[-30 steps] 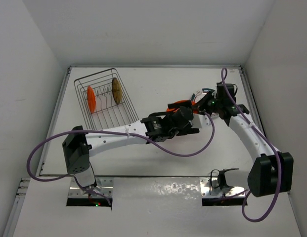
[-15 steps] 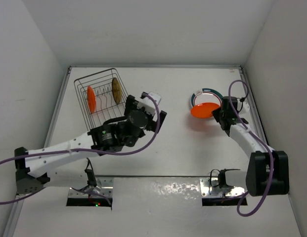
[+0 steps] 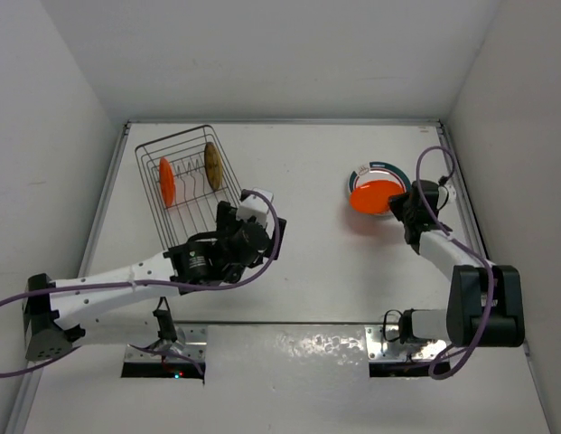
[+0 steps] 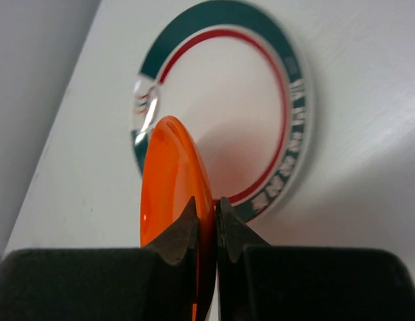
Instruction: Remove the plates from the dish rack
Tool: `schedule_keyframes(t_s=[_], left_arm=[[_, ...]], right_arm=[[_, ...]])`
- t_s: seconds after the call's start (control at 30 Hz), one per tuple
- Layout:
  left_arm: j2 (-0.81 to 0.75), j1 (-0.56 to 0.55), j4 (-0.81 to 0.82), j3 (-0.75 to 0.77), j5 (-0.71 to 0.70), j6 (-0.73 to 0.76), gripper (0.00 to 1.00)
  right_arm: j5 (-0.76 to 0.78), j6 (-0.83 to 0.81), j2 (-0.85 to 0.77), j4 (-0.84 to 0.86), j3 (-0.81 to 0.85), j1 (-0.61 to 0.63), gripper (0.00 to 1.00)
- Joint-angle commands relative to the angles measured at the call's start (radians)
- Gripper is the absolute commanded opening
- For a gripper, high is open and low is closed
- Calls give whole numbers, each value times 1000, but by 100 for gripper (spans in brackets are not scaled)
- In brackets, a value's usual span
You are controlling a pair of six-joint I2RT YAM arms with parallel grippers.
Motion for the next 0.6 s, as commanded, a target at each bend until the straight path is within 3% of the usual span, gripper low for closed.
schedule_keyframes(t_s=[0.0,0.13,0.23,0.33,0.37,0.4,0.47,0.5,0.57], left_arm=[[-67,16,58,-17,-57,-95,100],[-115,45,12,-30,-153,-294,100],[-132,104,-46,-17,-129,-395,100],[-114,323,-43,0,26,-378,100],[-103,366,-39,17,56,-362,100],[-89,464,-39,32,102,-326,100],[-25,586,-46,69,173,-287,100],[0,647,-28,103,270,-241,100],[88,782,-25,146,367,-215,100]], right_arm=[[-198,-126,-35,247,-18,42,0],[-339,-175,93,209,51,148,3],[-419,-169,217,220,87,219,8],[-422,-209,323,159,143,294,16],[-418,-220,340,149,162,311,22],[-410,-227,365,125,166,334,41],[-396,-234,368,109,176,348,54],[-383,-241,364,49,183,352,77],[-312,-284,318,-109,212,355,92]])
